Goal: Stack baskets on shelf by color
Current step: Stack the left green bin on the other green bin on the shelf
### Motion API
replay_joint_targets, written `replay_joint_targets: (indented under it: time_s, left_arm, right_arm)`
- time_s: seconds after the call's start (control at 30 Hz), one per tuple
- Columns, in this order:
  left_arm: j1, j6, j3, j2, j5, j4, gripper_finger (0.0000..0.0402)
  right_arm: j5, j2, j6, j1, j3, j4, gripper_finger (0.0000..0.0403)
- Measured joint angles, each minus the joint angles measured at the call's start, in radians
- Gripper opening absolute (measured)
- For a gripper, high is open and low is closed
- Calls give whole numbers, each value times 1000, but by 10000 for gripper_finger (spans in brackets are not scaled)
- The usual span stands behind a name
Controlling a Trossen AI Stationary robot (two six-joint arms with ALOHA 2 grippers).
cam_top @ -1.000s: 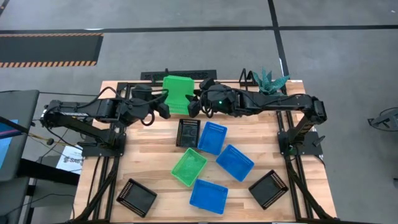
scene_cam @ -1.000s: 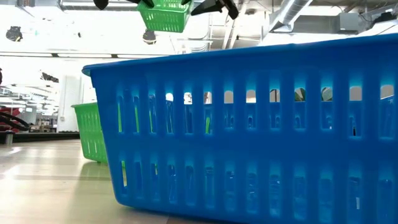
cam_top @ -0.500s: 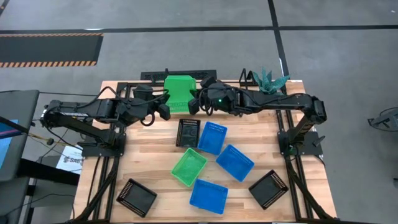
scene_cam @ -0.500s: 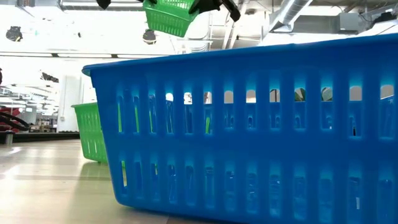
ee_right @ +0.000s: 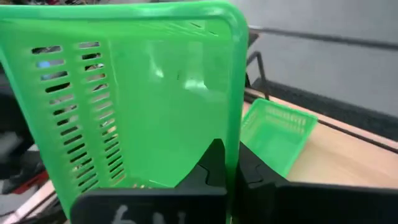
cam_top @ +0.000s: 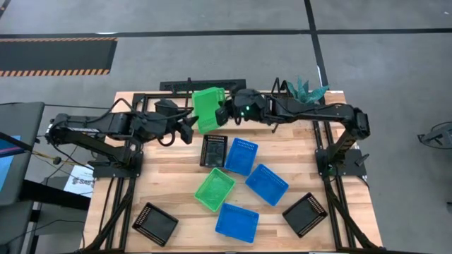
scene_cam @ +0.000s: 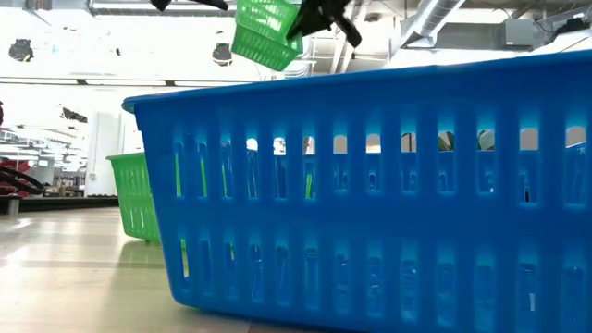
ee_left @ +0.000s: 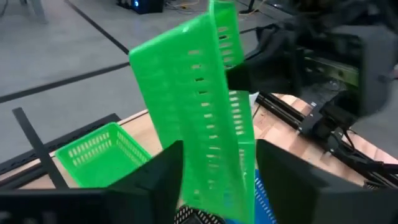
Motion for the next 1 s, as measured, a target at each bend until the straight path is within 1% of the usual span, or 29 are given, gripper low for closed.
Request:
replay_joint_targets:
  time_s: [0.1, 0.17, 0.23, 0.43, 0.5, 0.57, 0.6, 0.63, 0.7, 0.77, 1.0]
  left_arm:
    - [1, 12, 0, -22, 7, -3, 243]
    - [1, 13, 0, -45, 5, -7, 258]
    - [1, 8, 0, -73, 0, -18, 263]
    - [1, -25, 0, -164, -78, -43, 255]
    - [1, -25, 1, -185, -119, -47, 250]
    - [1, -18, 1, -198, -149, -52, 246]
    - [2, -14, 1, -204, -158, -52, 245]
    - [2, -12, 1, -210, -166, -57, 245]
    - [2, -12, 1, -212, -173, -59, 245]
    - [3, -13, 1, -219, -174, -72, 244]
    - [7, -38, 0, -222, -180, -105, 244]
  right_arm:
    - [-58, 0, 24, -57, 0, -21, 4]
    - [-110, 0, 45, -97, 0, -19, 4]
    - [-144, 0, 61, -131, 0, -12, 4]
    - [-170, 6, 90, -178, 0, -13, 4]
    - [-180, 32, 103, -177, 3, 9, 4]
    - [-196, 57, 106, -185, -2, -15, 4]
    - [-197, 83, 118, -184, 3, 28, 4]
    - [-208, 103, 133, -184, 5, 49, 4]
    - [-243, 136, 147, -200, -2, 31, 4]
    - [-283, 178, 177, -208, 1, 99, 7]
    - [-329, 254, 215, -223, 0, 93, 5]
